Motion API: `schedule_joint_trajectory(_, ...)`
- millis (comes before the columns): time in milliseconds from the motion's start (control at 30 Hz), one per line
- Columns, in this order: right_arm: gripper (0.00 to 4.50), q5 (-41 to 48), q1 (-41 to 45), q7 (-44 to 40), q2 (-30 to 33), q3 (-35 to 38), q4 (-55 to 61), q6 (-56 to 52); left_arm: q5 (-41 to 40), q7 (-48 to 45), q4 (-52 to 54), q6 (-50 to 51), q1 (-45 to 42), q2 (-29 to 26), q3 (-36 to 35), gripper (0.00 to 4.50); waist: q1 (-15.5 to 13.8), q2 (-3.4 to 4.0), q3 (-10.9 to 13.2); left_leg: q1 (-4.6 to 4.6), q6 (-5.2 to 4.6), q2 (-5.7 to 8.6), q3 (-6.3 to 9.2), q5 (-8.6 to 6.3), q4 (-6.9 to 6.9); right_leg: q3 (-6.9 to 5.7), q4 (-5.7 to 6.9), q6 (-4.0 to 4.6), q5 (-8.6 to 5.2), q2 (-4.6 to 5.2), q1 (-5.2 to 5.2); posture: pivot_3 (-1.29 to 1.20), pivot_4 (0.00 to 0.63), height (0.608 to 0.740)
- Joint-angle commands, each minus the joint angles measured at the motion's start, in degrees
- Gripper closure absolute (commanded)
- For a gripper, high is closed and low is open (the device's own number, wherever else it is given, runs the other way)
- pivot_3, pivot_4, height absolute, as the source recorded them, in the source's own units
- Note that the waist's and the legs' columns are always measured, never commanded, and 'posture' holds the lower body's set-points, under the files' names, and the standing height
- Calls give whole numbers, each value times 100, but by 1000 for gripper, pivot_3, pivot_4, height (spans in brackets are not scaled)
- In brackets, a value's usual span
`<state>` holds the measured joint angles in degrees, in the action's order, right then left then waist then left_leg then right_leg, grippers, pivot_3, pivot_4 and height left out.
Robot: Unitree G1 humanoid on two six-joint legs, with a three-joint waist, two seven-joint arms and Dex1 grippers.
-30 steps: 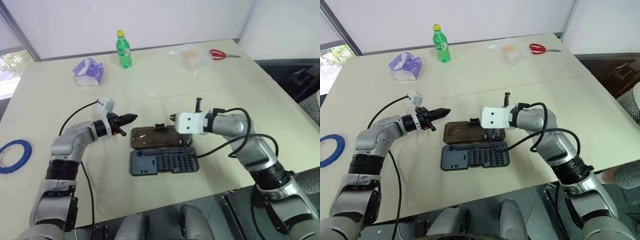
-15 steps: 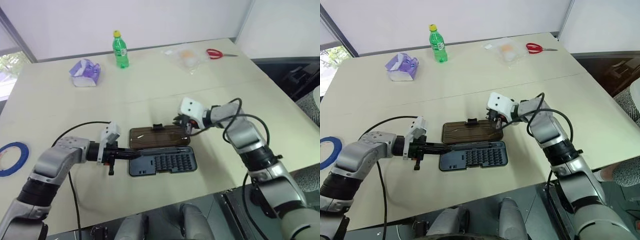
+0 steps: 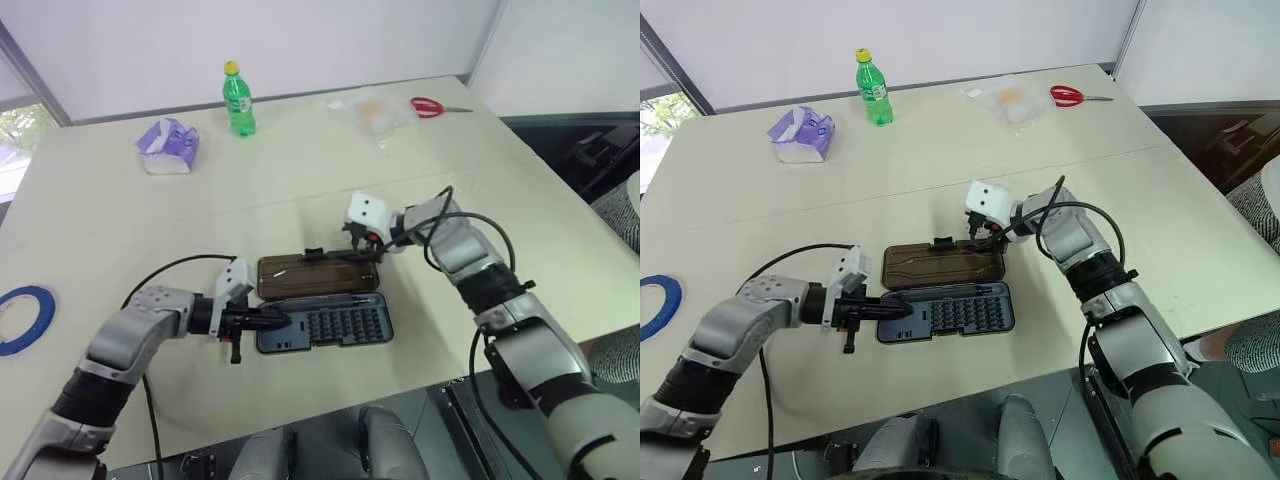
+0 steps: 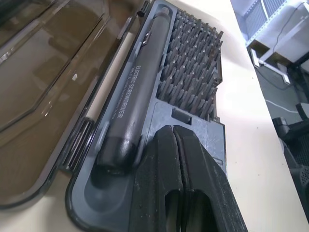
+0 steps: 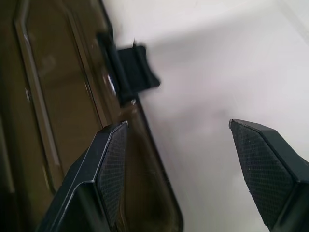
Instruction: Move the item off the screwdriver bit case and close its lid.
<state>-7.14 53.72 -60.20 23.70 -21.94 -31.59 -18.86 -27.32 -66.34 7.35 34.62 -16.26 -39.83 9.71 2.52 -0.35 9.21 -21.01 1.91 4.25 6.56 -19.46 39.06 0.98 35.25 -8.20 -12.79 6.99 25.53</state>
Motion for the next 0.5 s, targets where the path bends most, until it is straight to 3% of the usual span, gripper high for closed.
schedule_joint_trajectory(33,1053,-78,276,-51,-49,0,-319,330,87,29,109,-59,84,-24,13,4500,0,0,0,1,0,0,1,0,0,-1,0,0,0,0,0,0,150,740)
schedule_joint_trajectory(233,1053,-169,374,-75,-137,-8,-810,622,133,81,105,-94,110,-35,-23,4500,5,1,-1,3,0,-1,2,0,0,-1,1,0,0,0,-2,0,150,740)
schedule_joint_trajectory(267,1289,-193,372,-92,-135,-25,-857,671,134,91,124,-95,125,-39,-29,4500,5,2,-2,4,0,-1,1,0,1,-1,2,0,0,0,-2,0,150,740)
schedule_joint_trajectory(333,1939,-226,360,-158,-129,-57,-913,740,129,111,150,-96,142,-46,-40,4500,5,1,-2,9,0,-1,1,0,0,0,2,0,0,0,-7,0,150,740)
schedule_joint_trajectory(500,4412,-269,322,-398,-108,-148,-931,831,140,199,114,-127,99,-25,-73,4500,4,0,-3,19,1,-1,0,0,4,1,6,0,0,0,-14,0,150,740)
